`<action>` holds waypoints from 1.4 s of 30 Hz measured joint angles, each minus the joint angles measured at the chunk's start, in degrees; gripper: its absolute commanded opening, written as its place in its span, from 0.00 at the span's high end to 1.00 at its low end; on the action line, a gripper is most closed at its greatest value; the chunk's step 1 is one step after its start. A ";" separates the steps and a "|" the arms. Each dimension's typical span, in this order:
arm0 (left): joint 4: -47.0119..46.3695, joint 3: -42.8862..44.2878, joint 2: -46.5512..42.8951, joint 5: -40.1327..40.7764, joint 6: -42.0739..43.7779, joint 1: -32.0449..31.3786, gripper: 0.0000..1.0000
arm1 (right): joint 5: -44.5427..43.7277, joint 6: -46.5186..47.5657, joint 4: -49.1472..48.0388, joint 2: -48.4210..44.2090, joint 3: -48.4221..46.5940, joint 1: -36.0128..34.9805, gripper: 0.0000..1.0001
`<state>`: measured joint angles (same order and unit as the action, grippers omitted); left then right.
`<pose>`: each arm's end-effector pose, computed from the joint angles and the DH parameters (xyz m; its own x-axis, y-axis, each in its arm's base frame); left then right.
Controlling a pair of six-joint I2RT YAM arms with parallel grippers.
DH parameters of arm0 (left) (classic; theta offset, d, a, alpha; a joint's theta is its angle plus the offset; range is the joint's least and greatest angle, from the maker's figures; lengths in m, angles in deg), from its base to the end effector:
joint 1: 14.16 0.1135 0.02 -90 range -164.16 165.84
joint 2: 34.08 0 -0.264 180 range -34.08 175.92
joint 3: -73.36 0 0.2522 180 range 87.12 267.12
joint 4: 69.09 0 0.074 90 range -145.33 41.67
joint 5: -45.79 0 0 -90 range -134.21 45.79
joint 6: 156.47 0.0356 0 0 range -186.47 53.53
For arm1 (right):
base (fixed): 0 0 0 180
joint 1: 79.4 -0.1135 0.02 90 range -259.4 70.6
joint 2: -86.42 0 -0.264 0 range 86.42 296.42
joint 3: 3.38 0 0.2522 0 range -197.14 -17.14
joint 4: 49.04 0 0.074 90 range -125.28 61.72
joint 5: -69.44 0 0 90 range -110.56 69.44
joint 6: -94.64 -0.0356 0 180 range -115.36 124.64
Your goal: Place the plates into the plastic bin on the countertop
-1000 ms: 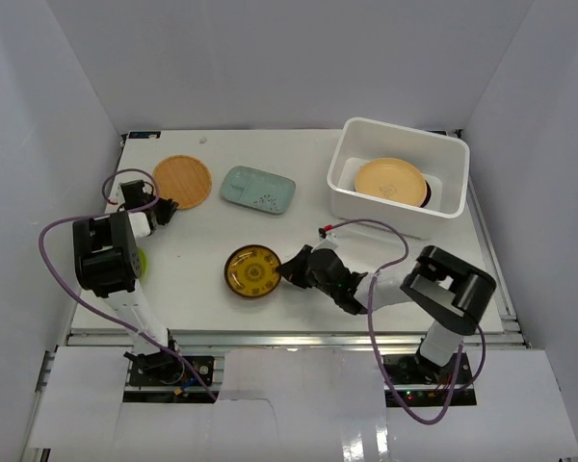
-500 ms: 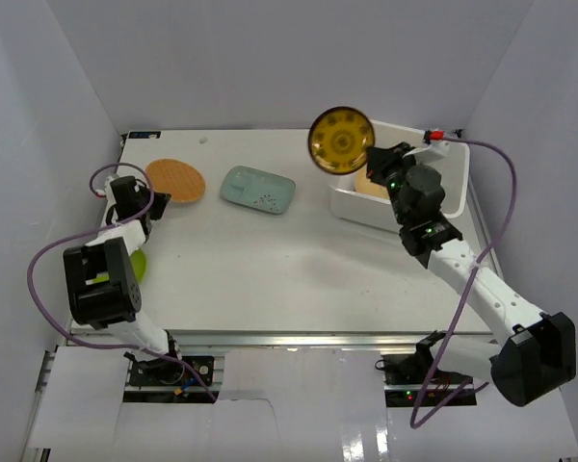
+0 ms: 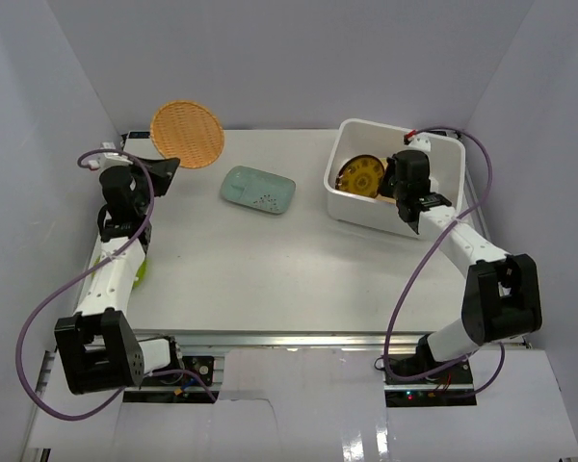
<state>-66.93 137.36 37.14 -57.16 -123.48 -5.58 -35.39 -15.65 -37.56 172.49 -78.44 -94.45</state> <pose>0.2904 0.0357 0.3140 -0.1492 -0.8492 -0.5066 -0.0953 0.5223 -0.8474 0.3400 0.0820 0.2872 -0.3543 0.2519 -0.9006 0.1069 0.9676 0.2286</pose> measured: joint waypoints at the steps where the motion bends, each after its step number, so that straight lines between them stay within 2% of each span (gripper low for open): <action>1: 0.02 0.09 -0.57 -0.39 0.00 -0.98 1.00 | 0.28 -0.04 -0.04 -0.33 1.14 -0.07 0.92; 7: 0.48 2.91 -1.20 -2.23 -0.11 -9.38 1.00 | 6.34 -0.76 0.11 -9.25 10.27 -0.11 0.92; 11: 0.13 5.57 -0.22 -3.52 -0.50 -16.85 1.00 | 8.41 -1.01 2.43 -14.69 11.26 -0.33 0.92; 18: -1.22 10.14 4.50 -5.51 -0.48 -28.24 1.00 | 8.52 -1.20 2.91 -10.80 9.64 5.70 0.90; 19: -1.25 10.73 5.53 -5.77 -0.37 -29.92 1.00 | 7.93 -1.42 3.37 -10.25 9.68 6.40 0.61; 20: -1.33 11.39 6.58 -5.99 -0.20 -31.17 1.00 | 7.50 -1.75 3.87 -9.90 9.70 6.99 0.37; 22: -1.22 13.29 9.42 -6.47 0.20 -34.01 1.00 | 7.67 -2.60 4.17 -9.75 9.70 8.28 0.05; 23: -1.20 14.34 10.88 -6.51 0.44 -35.21 1.00 | 7.78 -2.82 4.22 -9.86 9.68 8.79 0.01; 24: -1.18 15.65 12.66 -6.60 0.70 -36.63 1.00 | 7.91 -2.78 4.22 -10.01 9.62 9.16 0.08; 26: -0.20 19.10 16.59 -6.60 1.73 -39.23 1.00 | 7.91 -2.89 5.03 -11.06 9.53 9.73 0.08; 30: 1.95 27.17 25.18 -5.66 3.85 -43.89 1.00 | 7.37 -3.89 6.29 -16.65 9.53 10.34 0.03; 37: 5.79 39.82 38.93 -3.58 5.38 -47.34 1.00 | 6.56 -6.97 4.74 -35.95 11.10 11.17 0.00; 38: 6.40 41.42 40.81 -3.43 5.51 -47.56 0.95 | 7.39 -7.67 3.76 -38.21 12.17 11.17 0.00; 39: 7.34 42.97 42.75 -3.30 5.62 -47.78 0.75 | 8.09 -8.17 2.97 -40.00 13.46 11.15 0.00; 42: 9.81 47.87 48.15 -3.13 5.99 -48.48 0.39 | 10.40 -9.90 2.03 -45.33 18.38 11.13 0.00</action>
<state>-57.12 185.22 85.29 -60.28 -117.49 -54.06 -24.98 -25.55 -35.53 127.15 -60.06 -83.33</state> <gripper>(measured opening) 0.425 0.998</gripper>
